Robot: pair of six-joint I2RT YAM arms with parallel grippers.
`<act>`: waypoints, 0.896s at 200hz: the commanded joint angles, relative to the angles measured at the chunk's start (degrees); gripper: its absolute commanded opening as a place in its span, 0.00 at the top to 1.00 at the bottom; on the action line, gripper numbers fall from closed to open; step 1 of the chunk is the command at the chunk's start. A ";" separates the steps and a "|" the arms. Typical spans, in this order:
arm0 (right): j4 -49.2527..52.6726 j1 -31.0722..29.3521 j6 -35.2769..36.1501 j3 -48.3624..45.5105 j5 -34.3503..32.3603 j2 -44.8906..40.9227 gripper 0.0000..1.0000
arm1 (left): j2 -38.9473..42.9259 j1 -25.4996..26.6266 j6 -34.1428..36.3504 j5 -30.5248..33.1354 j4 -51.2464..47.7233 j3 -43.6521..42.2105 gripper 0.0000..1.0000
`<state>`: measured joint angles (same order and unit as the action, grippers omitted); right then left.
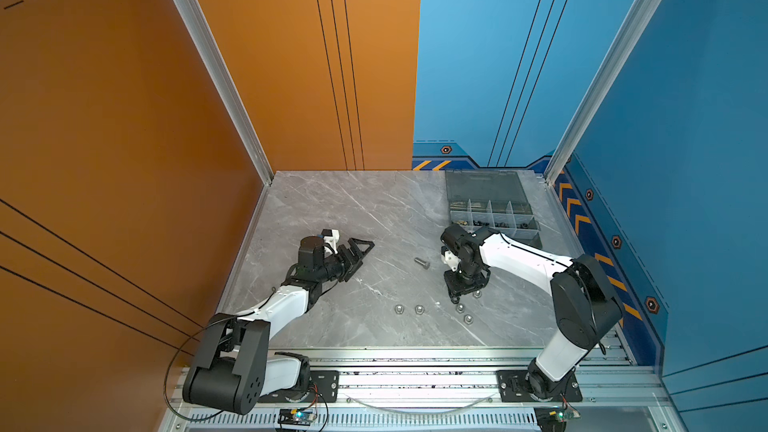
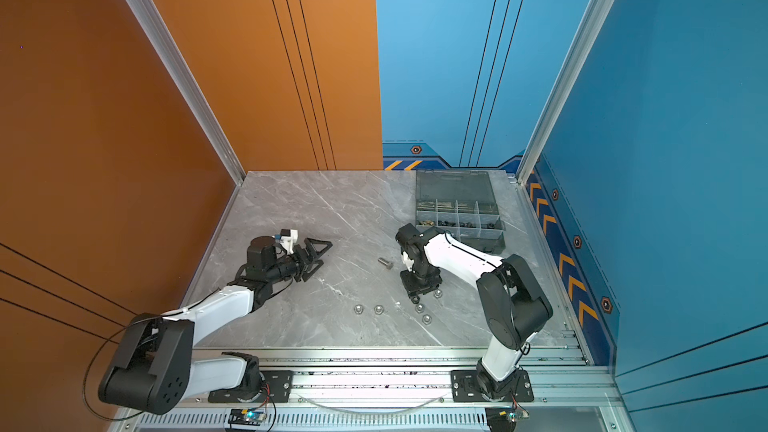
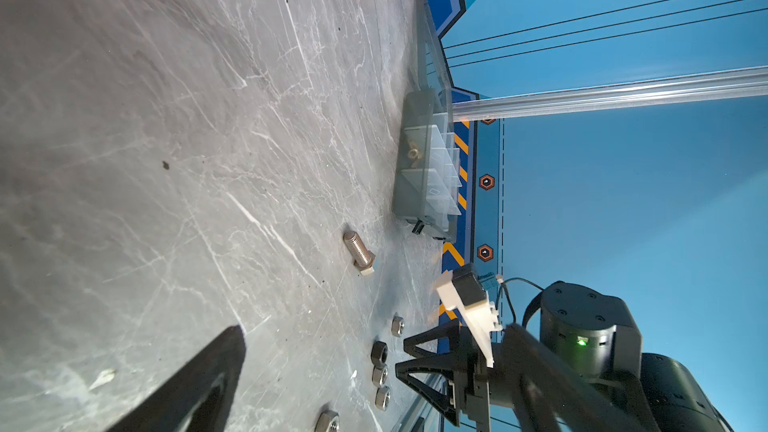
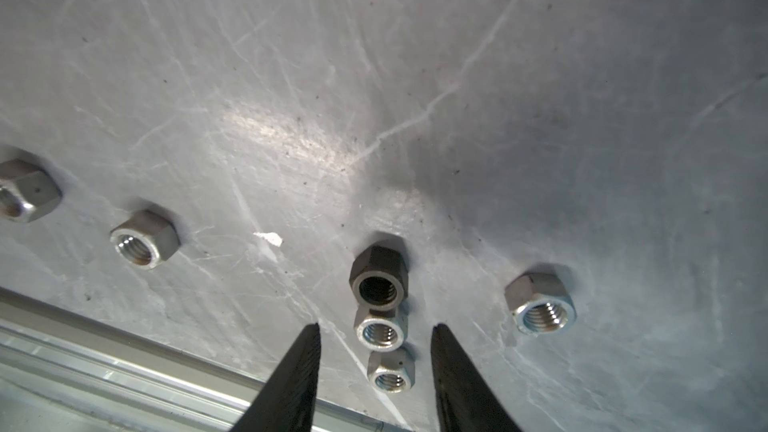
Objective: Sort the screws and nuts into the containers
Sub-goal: 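Lower the right gripper and grasp the black hex nut atop silver nuts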
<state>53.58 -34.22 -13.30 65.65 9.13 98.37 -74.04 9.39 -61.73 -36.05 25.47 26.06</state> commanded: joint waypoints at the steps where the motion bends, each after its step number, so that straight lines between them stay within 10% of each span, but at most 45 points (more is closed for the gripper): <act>1: 0.84 -0.74 1.44 -0.84 -2.85 1.86 0.54 | 0.14 -0.41 1.46 0.46 -0.74 0.51 0.02; 179: -2.99 -2.19 1.93 -0.64 -4.28 6.52 0.57 | -0.94 -0.49 1.66 0.46 -0.43 0.57 0.02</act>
<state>51.35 -36.12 -11.86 65.17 6.33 103.85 -74.48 9.39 -61.32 -36.05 25.50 26.06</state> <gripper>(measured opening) 0.441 0.976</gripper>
